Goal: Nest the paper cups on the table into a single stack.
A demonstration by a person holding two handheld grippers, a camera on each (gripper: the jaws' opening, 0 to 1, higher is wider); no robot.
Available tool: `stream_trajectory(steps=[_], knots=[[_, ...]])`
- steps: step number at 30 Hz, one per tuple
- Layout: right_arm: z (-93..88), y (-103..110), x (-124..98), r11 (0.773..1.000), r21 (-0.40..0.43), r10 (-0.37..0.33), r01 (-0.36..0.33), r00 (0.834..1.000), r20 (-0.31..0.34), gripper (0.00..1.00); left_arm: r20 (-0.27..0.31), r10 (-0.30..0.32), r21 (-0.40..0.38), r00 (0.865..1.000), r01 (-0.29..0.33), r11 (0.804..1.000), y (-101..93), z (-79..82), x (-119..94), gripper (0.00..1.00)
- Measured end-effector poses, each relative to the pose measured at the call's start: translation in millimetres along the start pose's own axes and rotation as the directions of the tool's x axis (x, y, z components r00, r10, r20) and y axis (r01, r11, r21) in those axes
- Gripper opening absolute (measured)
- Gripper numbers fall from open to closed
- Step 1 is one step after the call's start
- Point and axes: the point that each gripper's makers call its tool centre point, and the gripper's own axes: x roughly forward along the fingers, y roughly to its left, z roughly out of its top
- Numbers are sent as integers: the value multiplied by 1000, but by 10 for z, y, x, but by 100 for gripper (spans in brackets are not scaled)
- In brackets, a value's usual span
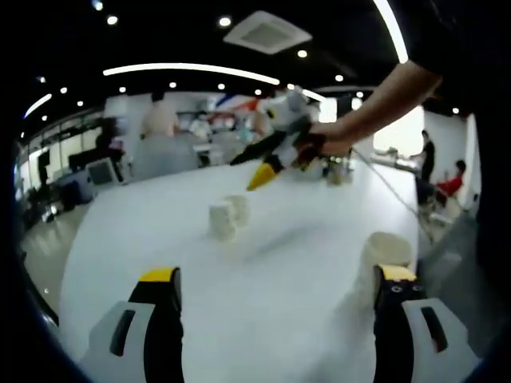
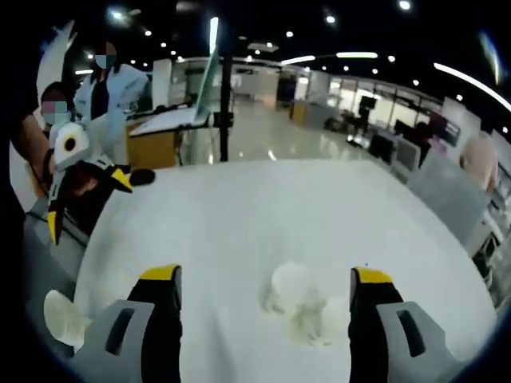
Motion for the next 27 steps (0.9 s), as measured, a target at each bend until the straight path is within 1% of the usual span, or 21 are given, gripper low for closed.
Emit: stream_trajectory(steps=[1,3,7,10,18,21,25,27], knots=[[-25,10,27,1000,-16,5,-5,1000,-13,83,-3,-1,2,1000,1,1000,-3,-5,0,98],[-40,30,71,1000,-10,23,-23,1000,-14,83,-3,-2,-1,1000,2,1000,-14,-4,-1,98],[-105,74,178,998,-37,51,-53,998,-36,80,-3,0,-10,1000,0,1000,-38,-39,5,98],[-142,55,248,998,-29,57,-59,997,-44,77,-6,-3,-18,1000,3,1000,-82,-74,18,98],[-224,-50,374,1000,-9,28,-29,997,-65,73,-13,-11,-32,1000,11,999,-128,-143,27,98],[-230,-37,409,999,-1,38,-38,997,-65,73,-15,-10,-32,1000,10,999,-119,-151,24,98],[-311,-39,464,999,-6,49,-50,994,-95,73,-15,-11,-34,1000,10,999,-114,-149,18,98],[-307,-40,477,999,-3,53,-53,994,-94,72,-15,-11,-33,1000,10,999,-114,-147,13,98]])
